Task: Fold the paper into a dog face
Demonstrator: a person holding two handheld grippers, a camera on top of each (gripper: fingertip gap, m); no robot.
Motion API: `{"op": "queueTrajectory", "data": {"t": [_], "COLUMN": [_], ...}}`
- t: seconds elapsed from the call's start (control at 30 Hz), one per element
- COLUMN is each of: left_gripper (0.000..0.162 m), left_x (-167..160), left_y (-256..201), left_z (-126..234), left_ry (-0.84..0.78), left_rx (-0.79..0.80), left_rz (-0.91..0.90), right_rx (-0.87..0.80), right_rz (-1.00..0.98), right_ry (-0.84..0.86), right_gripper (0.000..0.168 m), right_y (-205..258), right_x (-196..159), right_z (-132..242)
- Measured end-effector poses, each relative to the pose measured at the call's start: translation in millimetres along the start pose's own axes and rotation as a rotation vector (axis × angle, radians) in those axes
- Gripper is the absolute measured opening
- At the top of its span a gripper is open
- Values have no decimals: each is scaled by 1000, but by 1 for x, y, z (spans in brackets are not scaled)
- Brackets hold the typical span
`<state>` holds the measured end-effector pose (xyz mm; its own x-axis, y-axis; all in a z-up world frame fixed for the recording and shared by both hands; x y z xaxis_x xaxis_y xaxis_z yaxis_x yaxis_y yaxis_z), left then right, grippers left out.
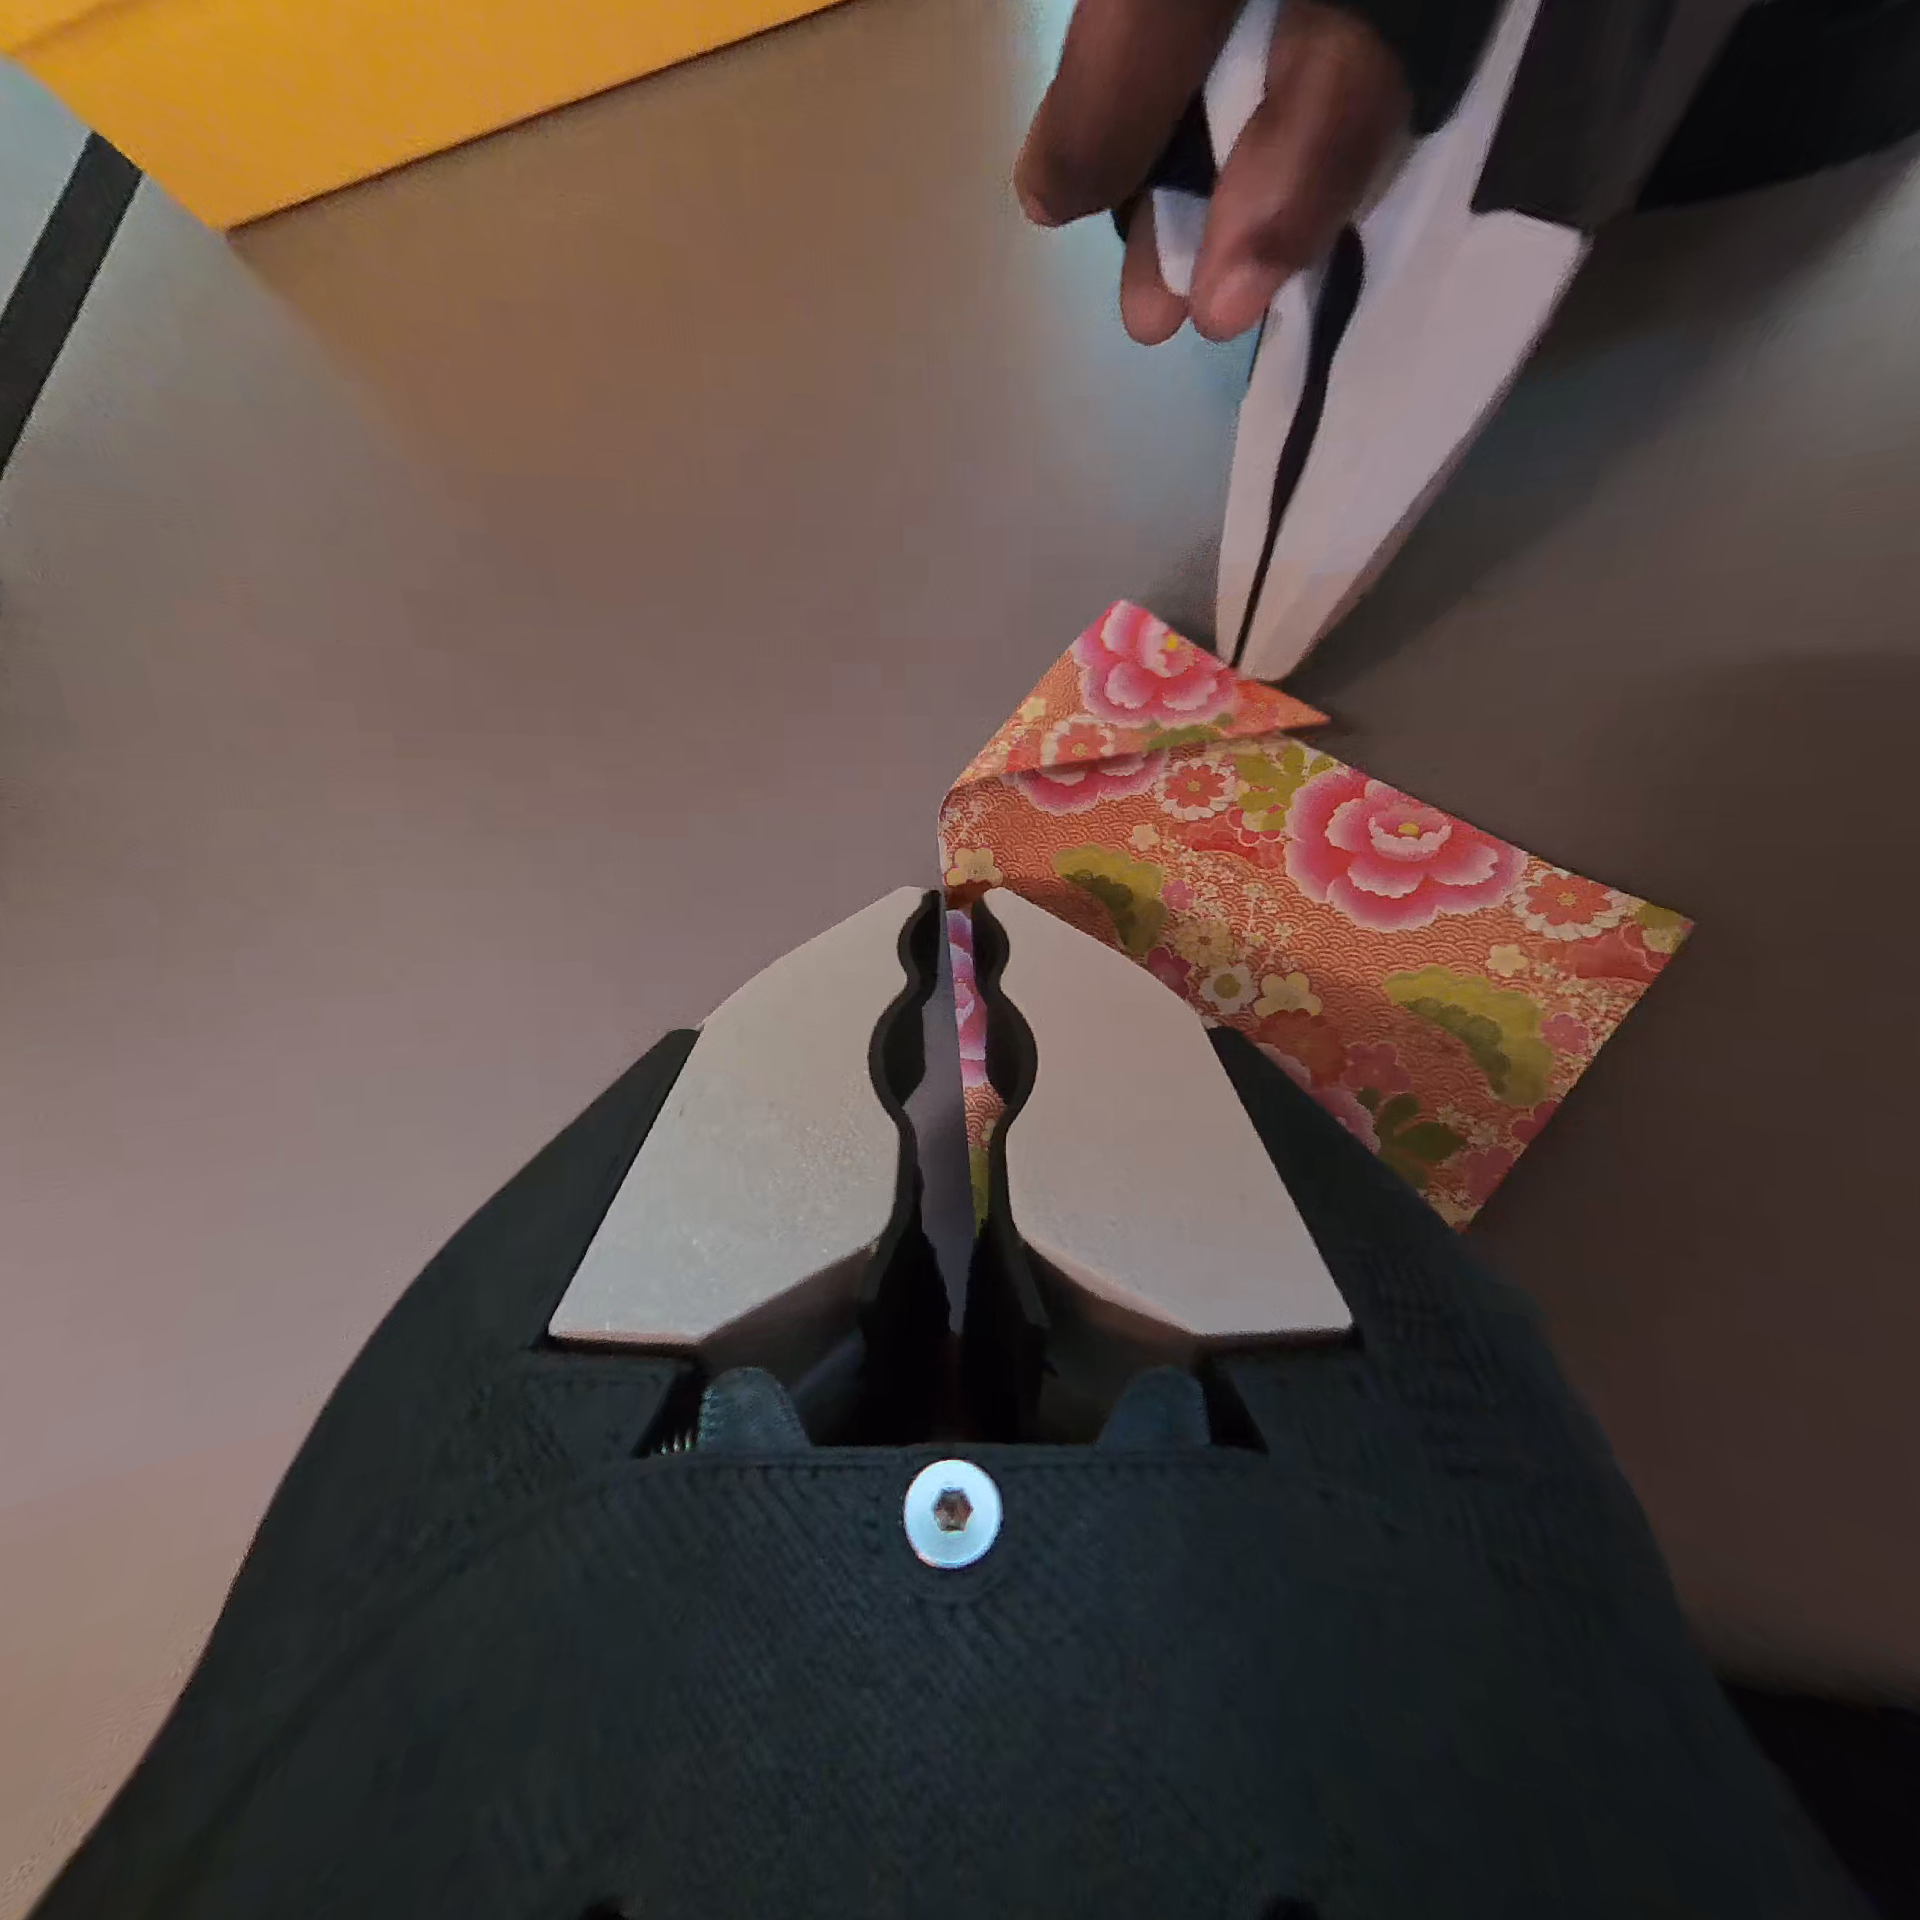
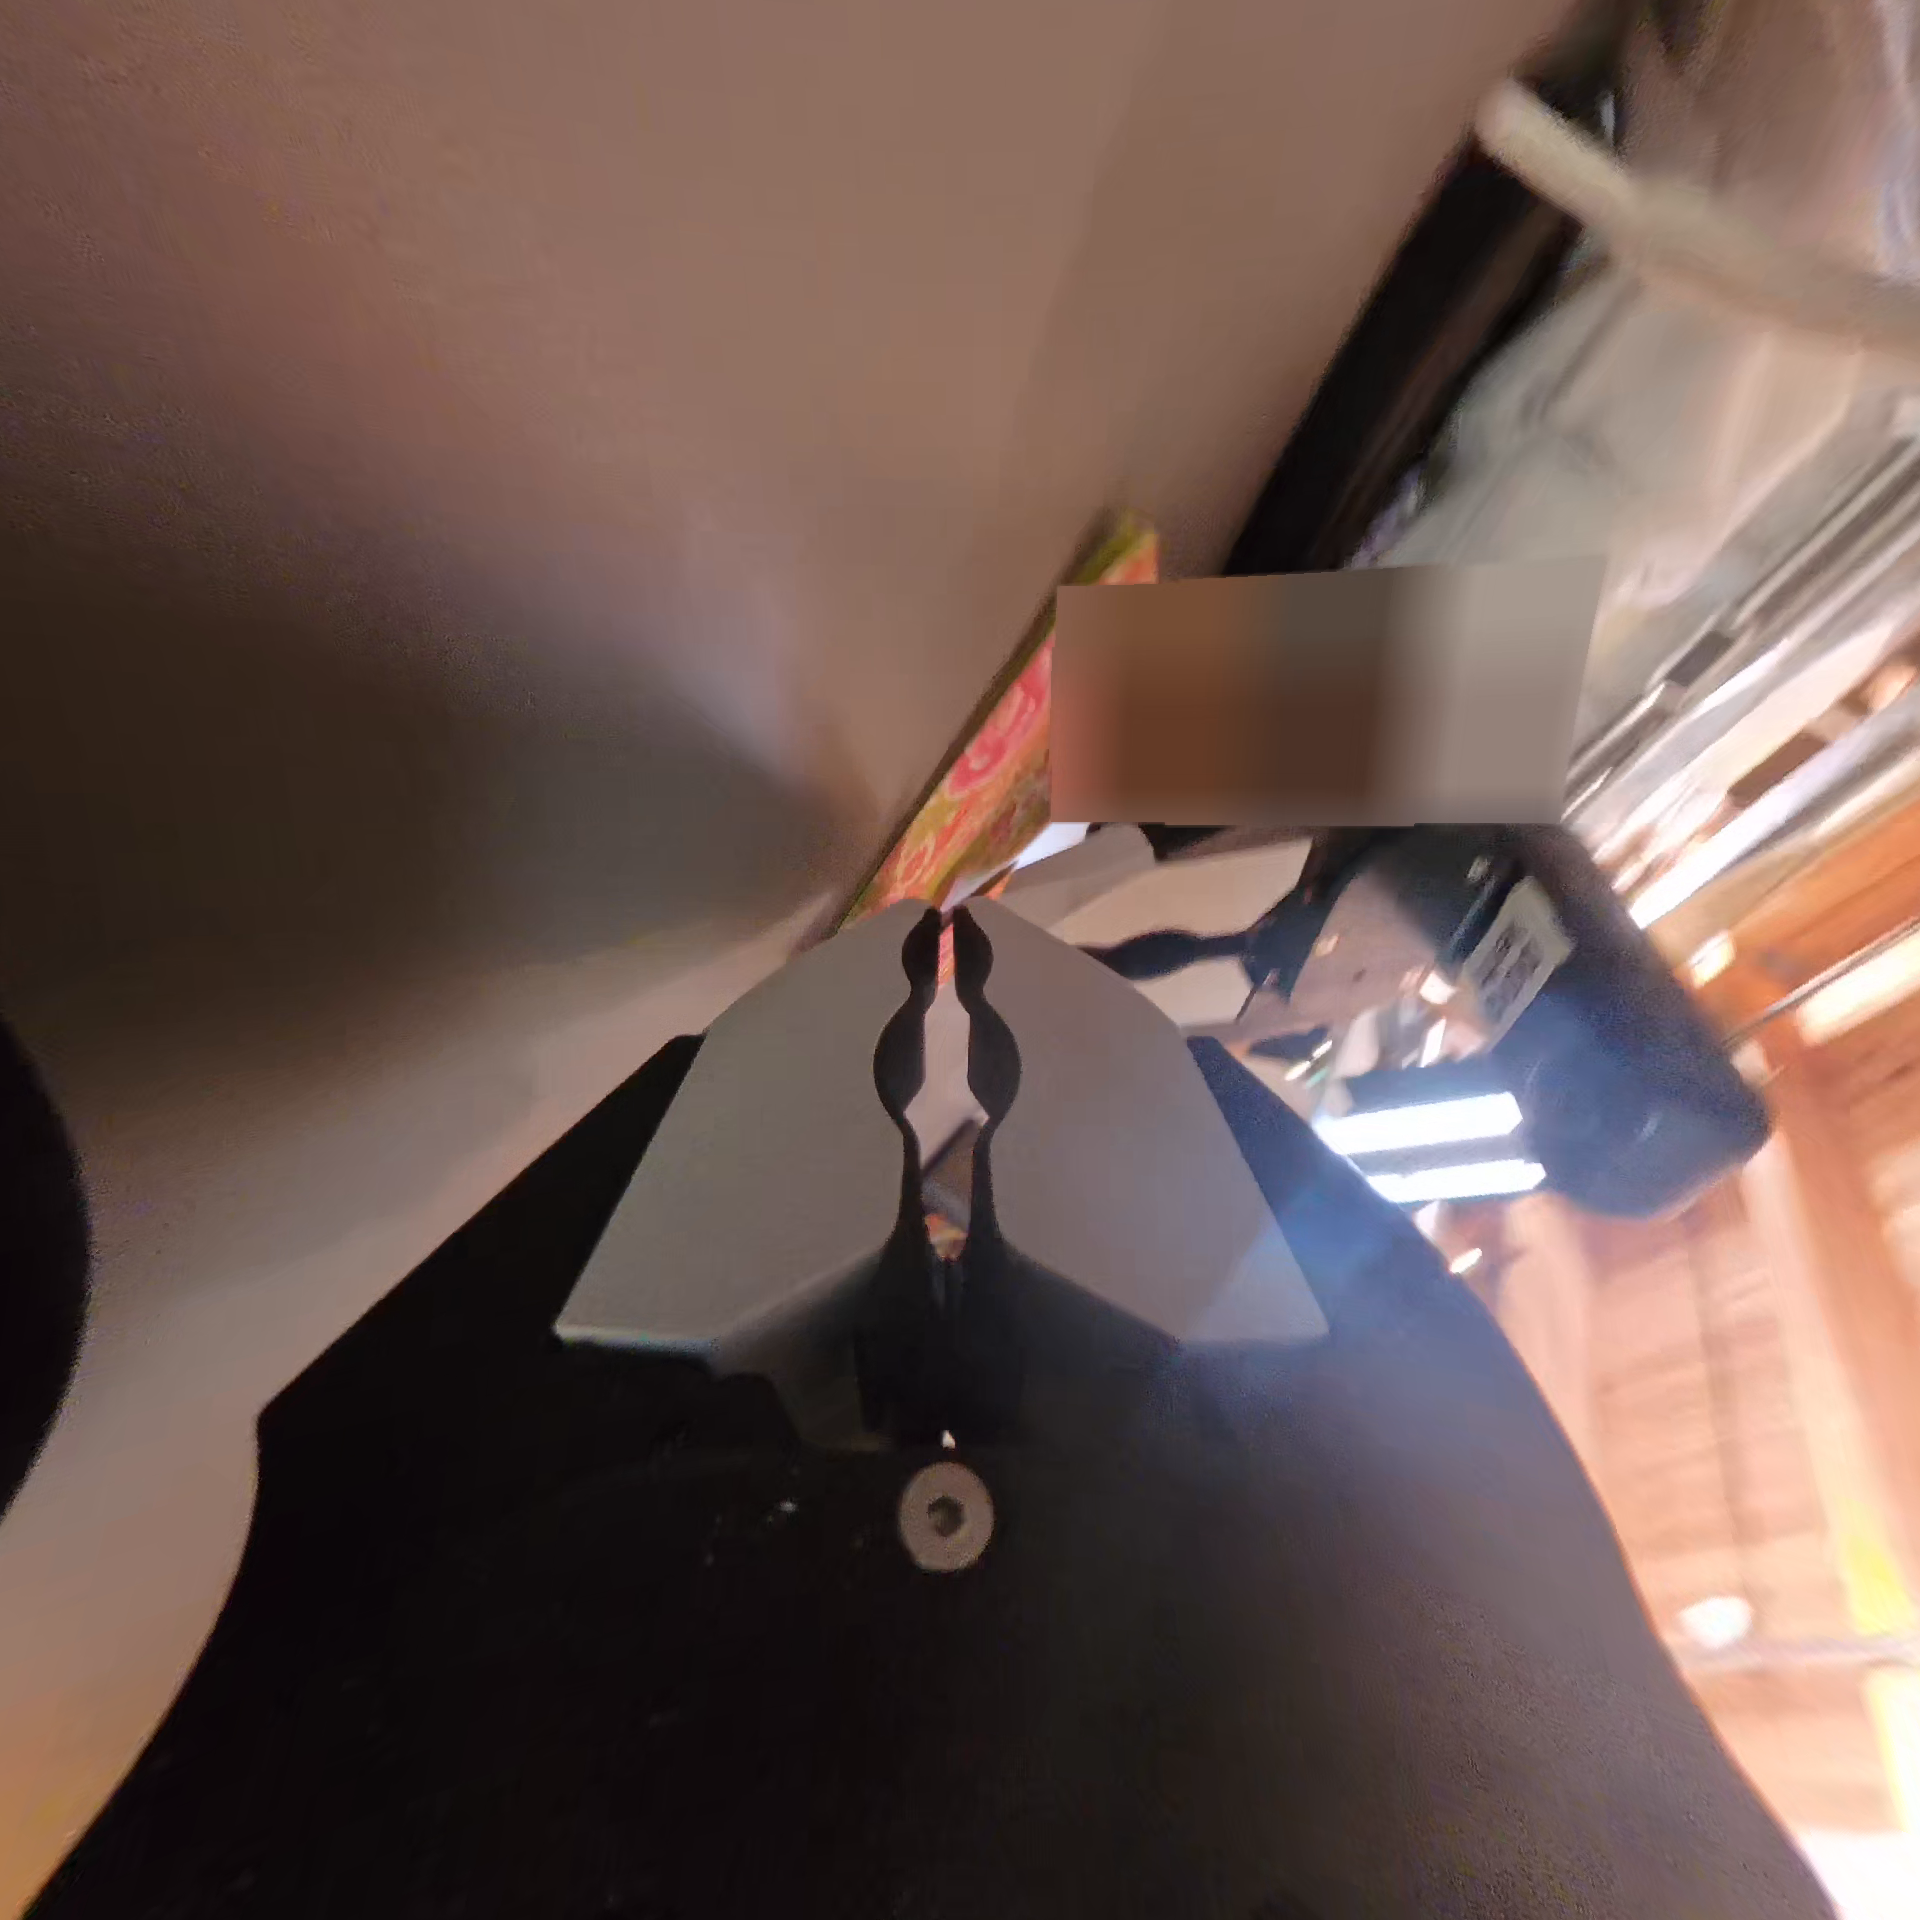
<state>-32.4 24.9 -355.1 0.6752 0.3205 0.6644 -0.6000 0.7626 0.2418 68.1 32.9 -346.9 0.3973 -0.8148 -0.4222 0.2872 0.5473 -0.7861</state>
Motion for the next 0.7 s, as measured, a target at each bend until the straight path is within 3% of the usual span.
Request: {"op": "queueTrajectory", "data": {"t": [0.1, 0.2, 0.23, 0.33, 0.4, 0.53, 0.6, 0.67, 0.7], "left_gripper": [5, 6, 6, 6, 7, 7, 8, 16, 23], "left_x": [0, 0, 0, 0, 0, 0, 0, 0, 1], "left_y": [0, 0, 0, 0, -1, -2, -1, 1, 3], "left_z": [0, 0, 0, 0, 0, 0, 0, 2, 4], "left_ry": [-1, 1, 1, 1, -2, -4, -6, -19, -39], "left_rx": [15, 26, 28, 33, 34, 59, 64, 54, 45], "left_rz": [-13, -5, -5, -11, -20, -44, -45, -17, 14], "right_rx": [126, 245, 288, 333, 313, 361, 390, 420, 376], "right_rz": [-536, -1372, -1642, -2180, -2334, -2442, -2453, -2420, -2386], "right_ry": [78, 157, 156, 215, 235, 240, 236, 202, 152], "right_gripper": [16, 58, 64, 61, 53, 52, 35, 5, 3], "right_y": [6, 1, 2, 16, 22, 28, 28, 26, 20], "right_x": [-13, -27, -30, -44, -54, -58, -59, -56, -57], "right_z": [0, 5, 6, 10, 7, -3, -10, -17, -18]}}
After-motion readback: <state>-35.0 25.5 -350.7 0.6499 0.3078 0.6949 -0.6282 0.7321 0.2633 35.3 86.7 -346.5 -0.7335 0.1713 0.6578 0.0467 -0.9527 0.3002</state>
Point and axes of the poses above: each gripper's, where its closed fingertips meet, z back along the fingers, x out of its top, y = z × x across the jaws, the point moved 4 cm from there along z, back along the fingers, and after that the axes turned 5 degrees about y, right-handed, at the moved point
